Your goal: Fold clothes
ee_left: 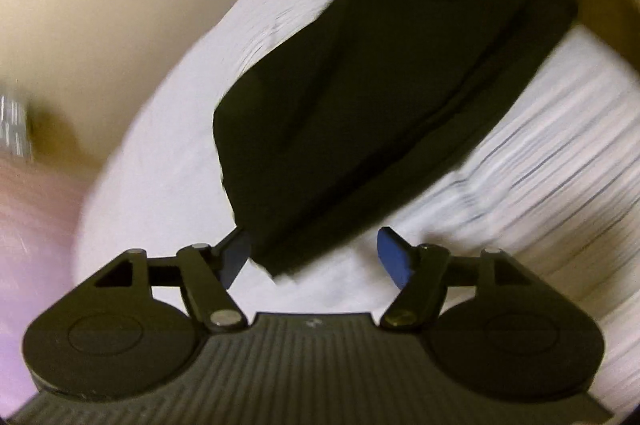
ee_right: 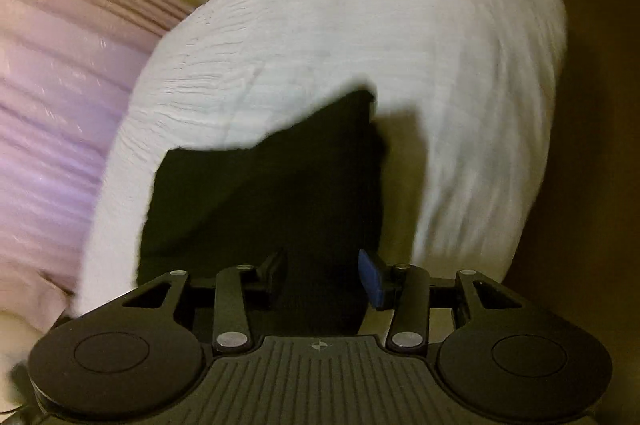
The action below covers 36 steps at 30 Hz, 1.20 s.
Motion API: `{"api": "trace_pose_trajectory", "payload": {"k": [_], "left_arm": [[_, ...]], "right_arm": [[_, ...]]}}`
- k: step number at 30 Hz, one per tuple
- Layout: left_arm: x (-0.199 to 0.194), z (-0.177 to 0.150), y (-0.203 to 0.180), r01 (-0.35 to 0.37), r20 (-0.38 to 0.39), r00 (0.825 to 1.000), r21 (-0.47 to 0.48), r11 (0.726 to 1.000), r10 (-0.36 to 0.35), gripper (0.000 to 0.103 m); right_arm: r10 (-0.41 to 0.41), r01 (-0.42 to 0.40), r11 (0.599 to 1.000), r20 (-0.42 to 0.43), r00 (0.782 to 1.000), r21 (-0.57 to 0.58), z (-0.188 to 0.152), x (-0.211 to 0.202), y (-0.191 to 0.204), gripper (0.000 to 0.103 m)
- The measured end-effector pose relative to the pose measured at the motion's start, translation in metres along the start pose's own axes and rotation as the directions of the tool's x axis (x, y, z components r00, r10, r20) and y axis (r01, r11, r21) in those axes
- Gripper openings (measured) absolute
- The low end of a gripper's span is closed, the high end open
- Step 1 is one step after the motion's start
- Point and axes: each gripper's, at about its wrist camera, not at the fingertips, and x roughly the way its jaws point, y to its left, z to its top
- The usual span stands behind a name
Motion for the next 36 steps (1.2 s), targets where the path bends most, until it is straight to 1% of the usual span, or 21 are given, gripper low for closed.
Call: {"api": "trace_pose_trajectory", "payload": {"k": [3, 5, 6, 7, 8, 9, 10, 13, 15, 18, 20, 21, 22, 24, 26, 28, 29, 31, 33, 34, 36], "left_arm": [[0.021, -0.002, 0.0, 0.026, 0.024, 0.999, 0.158, 0.987, -0.03, 0.068], [0.032, -0.005, -0.001, 0.049, 0.032, 0.998, 0.242, 0.969, -0.059, 0.068], [0.036, -0.007, -0.003, 0.056, 0.038, 0.997, 0.282, 0.958, -0.069, 0.068], [0.04, -0.01, -0.005, 0.061, 0.045, 0.996, 0.322, 0.945, -0.08, 0.068], [0.043, -0.014, -0.008, 0.061, 0.051, 0.995, 0.353, 0.934, -0.084, 0.068], [0.046, -0.017, -0.01, 0.059, 0.057, 0.994, 0.382, 0.922, -0.088, 0.068], [0.049, -0.02, -0.013, 0.057, 0.063, 0.994, 0.401, 0.915, -0.089, 0.068], [0.056, -0.028, -0.02, 0.037, 0.091, 0.992, 0.433, 0.901, -0.085, 0.074], [0.059, -0.032, -0.022, 0.02, 0.114, 0.99, 0.443, 0.896, -0.079, 0.076], [0.058, -0.039, -0.021, 0.005, 0.149, 0.986, 0.436, 0.9, -0.078, 0.076], [0.055, -0.045, -0.02, 0.004, 0.169, 0.982, 0.422, 0.907, -0.083, 0.076], [0.054, -0.048, -0.019, 0.004, 0.177, 0.981, 0.418, 0.908, -0.086, 0.076], [0.053, -0.052, -0.02, -0.003, 0.184, 0.979, 0.422, 0.907, -0.082, 0.077], [0.053, -0.055, -0.024, -0.025, 0.199, 0.978, 0.44, 0.897, -0.07, 0.079], [0.06, -0.053, -0.026, -0.047, 0.205, 0.977, 0.458, 0.887, -0.054, 0.081], [0.069, -0.048, -0.025, -0.072, 0.209, 0.977, 0.476, 0.877, -0.033, 0.081], [0.073, -0.045, -0.025, -0.083, 0.209, 0.978, 0.485, 0.87, -0.023, 0.081], [0.08, -0.035, -0.02, -0.067, 0.199, 0.979, 0.472, 0.879, -0.033, 0.074], [0.088, -0.025, -0.013, -0.037, 0.179, 0.983, 0.449, 0.893, -0.05, 0.058], [0.092, -0.02, -0.01, -0.02, 0.163, 0.985, 0.432, 0.902, -0.056, 0.053], [0.092, -0.016, -0.005, 0.003, 0.142, 0.988, 0.398, 0.917, -0.065, 0.04]], "right_arm": [[0.004, -0.004, 0.999, 0.008, 1.0, 0.036, -0.037, -0.008, 0.008, 0.046], [-0.058, 0.062, 0.989, 0.031, 0.998, -0.135, -0.058, -0.015, 0.041, 0.046], [-0.091, 0.101, 0.963, 0.051, 0.995, -0.251, -0.069, -0.018, 0.06, 0.046], [-0.119, 0.139, 0.913, 0.076, 0.99, -0.383, -0.082, -0.019, 0.081, 0.047], [-0.14, 0.172, 0.84, 0.102, 0.985, -0.514, -0.098, -0.017, 0.101, 0.059], [-0.156, 0.204, 0.748, 0.131, 0.979, -0.632, -0.114, -0.016, 0.121, 0.071], [-0.168, 0.233, 0.649, 0.162, 0.972, -0.725, -0.13, -0.012, 0.137, 0.091], [-0.201, 0.264, 0.384, 0.199, 0.959, -0.885, -0.175, 0.015, 0.161, 0.092], [-0.272, 0.282, 0.229, 0.217, 0.938, -0.932, -0.195, 0.043, 0.165, 0.092], [-0.331, 0.297, 0.041, 0.268, 0.905, -0.954, -0.212, 0.069, 0.161, 0.09], [-0.348, 0.304, -0.058, 0.305, 0.887, -0.951, -0.214, 0.079, 0.157, 0.086], [-0.356, 0.302, -0.087, 0.313, 0.881, -0.949, -0.21, 0.081, 0.154, 0.081], [-0.365, 0.299, -0.097, 0.314, 0.876, -0.949, -0.204, 0.082, 0.15, 0.062], [-0.371, 0.276, -0.092, 0.29, 0.882, -0.957, -0.193, 0.082, 0.145, 0.059], [-0.362, 0.264, -0.108, 0.285, 0.888, -0.959, -0.189, 0.076, 0.145, 0.036], [-0.347, 0.266, -0.123, 0.293, 0.891, -0.956, -0.186, 0.067, 0.147, 0.025], [-0.336, 0.28, -0.12, 0.304, 0.891, -0.952, -0.183, 0.061, 0.147, 0.025], [-0.328, 0.292, -0.121, 0.316, 0.89, -0.949, -0.18, 0.053, 0.143, 0.025], [-0.329, 0.287, -0.131, 0.314, 0.891, -0.949, -0.183, 0.051, 0.141, 0.026], [-0.326, 0.288, -0.144, 0.32, 0.889, -0.947, -0.187, 0.052, 0.14, 0.032], [-0.312, 0.313, -0.184, 0.357, 0.881, -0.932, -0.2, 0.054, 0.138, 0.05]]}}
